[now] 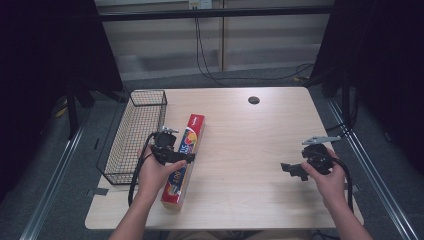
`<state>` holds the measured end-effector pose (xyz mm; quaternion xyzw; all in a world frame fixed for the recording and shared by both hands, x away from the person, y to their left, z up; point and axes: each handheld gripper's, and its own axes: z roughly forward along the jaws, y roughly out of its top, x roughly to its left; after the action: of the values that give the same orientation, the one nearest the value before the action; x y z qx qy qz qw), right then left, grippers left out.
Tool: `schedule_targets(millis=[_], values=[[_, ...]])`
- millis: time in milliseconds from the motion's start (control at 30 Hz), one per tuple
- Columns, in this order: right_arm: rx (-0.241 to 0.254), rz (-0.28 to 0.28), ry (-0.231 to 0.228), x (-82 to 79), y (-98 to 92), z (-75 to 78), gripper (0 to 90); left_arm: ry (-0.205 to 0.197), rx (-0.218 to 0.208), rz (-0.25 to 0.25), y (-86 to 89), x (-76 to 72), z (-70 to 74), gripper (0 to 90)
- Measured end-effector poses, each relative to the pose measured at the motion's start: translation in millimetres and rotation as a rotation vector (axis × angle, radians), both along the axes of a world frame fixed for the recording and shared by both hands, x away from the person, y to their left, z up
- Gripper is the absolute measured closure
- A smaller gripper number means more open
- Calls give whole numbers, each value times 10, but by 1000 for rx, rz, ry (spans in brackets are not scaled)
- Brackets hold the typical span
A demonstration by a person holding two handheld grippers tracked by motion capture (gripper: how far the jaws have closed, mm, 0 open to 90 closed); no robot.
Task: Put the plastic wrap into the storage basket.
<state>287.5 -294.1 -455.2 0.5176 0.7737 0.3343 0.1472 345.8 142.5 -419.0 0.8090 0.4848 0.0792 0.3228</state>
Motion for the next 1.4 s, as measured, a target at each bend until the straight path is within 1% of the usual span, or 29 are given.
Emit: schedule_targets(millis=[33,67,100,167,200,267,300,333,367,433,533,567,600,633,700,767,800,867,900,933,1033,1100,1133,1200,1233,1267,1300,1367,1400], values=[[-2,1,-2,-12,15,1,27,3,-12,4,-22,8,7,164],[-7,7,-2,-20,23,2,27,3,-12,4,-22,8,7,164],[-7,7,-2,-20,23,2,27,3,0,-11,-25,12,21,164],[-9,16,-4,-38,28,4,27,-14,0,1,-50,12,44,162],[-11,19,-8,-37,27,2,27,-12,3,-14,-64,20,66,162],[-11,13,-6,-39,15,2,27,-12,3,-11,-85,16,71,160],[-8,12,-10,-38,9,2,27,-31,27,-16,-109,10,75,155],[-8,12,-10,-38,9,2,27,-31,27,-16,-109,10,75,157],[0,10,-8,-38,5,11,27,-33,12,-27,-107,11,70,164],[5,5,-9,-37,12,22,28,-35,8,-23,-98,13,70,169],[7,13,-13,-33,26,31,28,-16,-7,-14,-81,37,74,175],[7,13,-13,-33,26,31,28,-17,-4,-9,-91,43,71,175],[7,12,-11,-30,28,29,28,-22,0,-1,-106,52,66,187],[7,12,-11,-30,28,29,28,-14,10,1,-120,66,62,187],[1,11,-12,-27,34,22,28,6,16,-4,-147,117,35,204],[5,17,-9,-28,47,24,29,14,27,3,-172,155,6,204],[7,18,-7,-28,57,27,29,26,35,-3,-175,177,-4,206],[6,22,-10,-23,73,35,29,39,47,0,-180,213,-26,209],[10,22,-13,-20,81,38,29,42,56,-7,-178,227,-31,209],[17,27,-16,-13,97,42,29,38,59,4,-188,232,-39,210],[15,32,-12,-4,122,39,29,58,71,19,-185,260,-46,209],[17,38,-10,-4,134,43,29,54,80,20,-177,276,-52,209],[21,41,-11,-3,140,50,29,61,83,29,-173,281,-55,206],[21,42,-14,-4,144,54,29,68,88,24,-162,291,-60,205],[22,43,-21,-3,146,57,29,66,93,33,-161,294,-69,205],[20,44,-20,-2,149,63,29,64,101,29,-160,294,-68,204],[28,42,-17,-2,154,68,29,69,100,29,-158,297,-65,204],[26,44,-16,1,156,66,29,71,102,26,-156,306,-65,205],[26,43,-15,0,158,66,29,79,107,35,-160,312,-69,205]])
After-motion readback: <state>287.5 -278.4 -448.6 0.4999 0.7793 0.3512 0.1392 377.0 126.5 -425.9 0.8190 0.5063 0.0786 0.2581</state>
